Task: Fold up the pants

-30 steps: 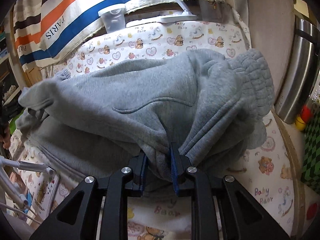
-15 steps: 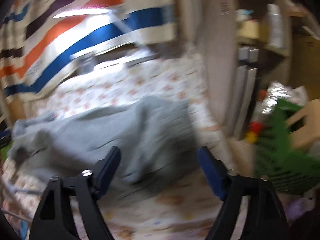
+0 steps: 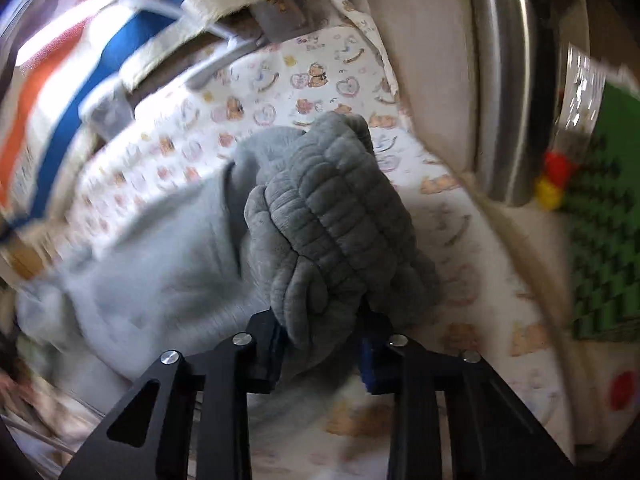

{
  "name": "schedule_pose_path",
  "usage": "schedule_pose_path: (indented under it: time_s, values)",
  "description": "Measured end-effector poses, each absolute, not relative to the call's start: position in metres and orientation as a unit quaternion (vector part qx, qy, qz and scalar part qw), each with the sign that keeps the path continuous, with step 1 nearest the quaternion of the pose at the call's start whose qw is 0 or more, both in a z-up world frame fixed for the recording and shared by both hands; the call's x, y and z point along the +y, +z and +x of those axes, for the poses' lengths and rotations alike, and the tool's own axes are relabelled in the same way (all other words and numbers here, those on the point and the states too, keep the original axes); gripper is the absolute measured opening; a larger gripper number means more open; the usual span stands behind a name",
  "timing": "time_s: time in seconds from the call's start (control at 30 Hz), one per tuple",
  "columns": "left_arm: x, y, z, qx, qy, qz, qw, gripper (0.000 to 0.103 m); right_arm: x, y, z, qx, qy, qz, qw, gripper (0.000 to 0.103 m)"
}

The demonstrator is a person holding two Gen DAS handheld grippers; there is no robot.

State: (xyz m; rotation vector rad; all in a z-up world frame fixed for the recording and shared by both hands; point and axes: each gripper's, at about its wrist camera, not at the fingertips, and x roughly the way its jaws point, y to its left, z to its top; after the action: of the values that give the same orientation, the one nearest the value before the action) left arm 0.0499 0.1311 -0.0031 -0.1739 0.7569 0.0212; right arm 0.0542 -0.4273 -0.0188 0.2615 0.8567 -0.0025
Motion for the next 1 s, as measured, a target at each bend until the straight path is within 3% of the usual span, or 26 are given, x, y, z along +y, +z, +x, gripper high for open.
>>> schedule_pose_path:
  time_s: [0.17,0.23,0.3,0.43,0.67,0.8,1.0]
  values:
    - [0.15,0.001,0.041,0.361,0.039,-0.082,0.928,0.085,-0.42,-0.025,0.032,0.4,-0.019,0.065,0.914,0.031]
    - [0.157,0.004,0.039,0.363,0.046,-0.073,0.928,0.085,-0.408,-0.011,0.03,0.387,-0.049,0.023,0.921,0.042]
    - [0.163,0.011,0.035,0.357,0.055,-0.061,0.93,0.085,-0.399,0.011,0.027,0.363,-0.061,-0.003,0.93,0.042]
    - [0.171,0.022,0.041,0.359,0.049,-0.067,0.93,0.09,-0.38,0.058,0.014,0.298,-0.066,-0.016,0.952,0.056]
    - [0.152,0.034,0.095,0.407,-0.051,-0.156,0.899,0.091,-0.336,0.082,0.039,0.302,0.024,-0.016,0.953,0.056]
    - [0.14,0.025,0.112,0.434,-0.087,-0.201,0.874,0.075,-0.314,0.065,0.063,0.343,0.053,-0.01,0.938,0.056]
    - [0.132,0.048,0.112,0.408,-0.078,-0.202,0.887,0.075,-0.309,0.04,0.075,0.368,0.056,0.0,0.928,0.056]
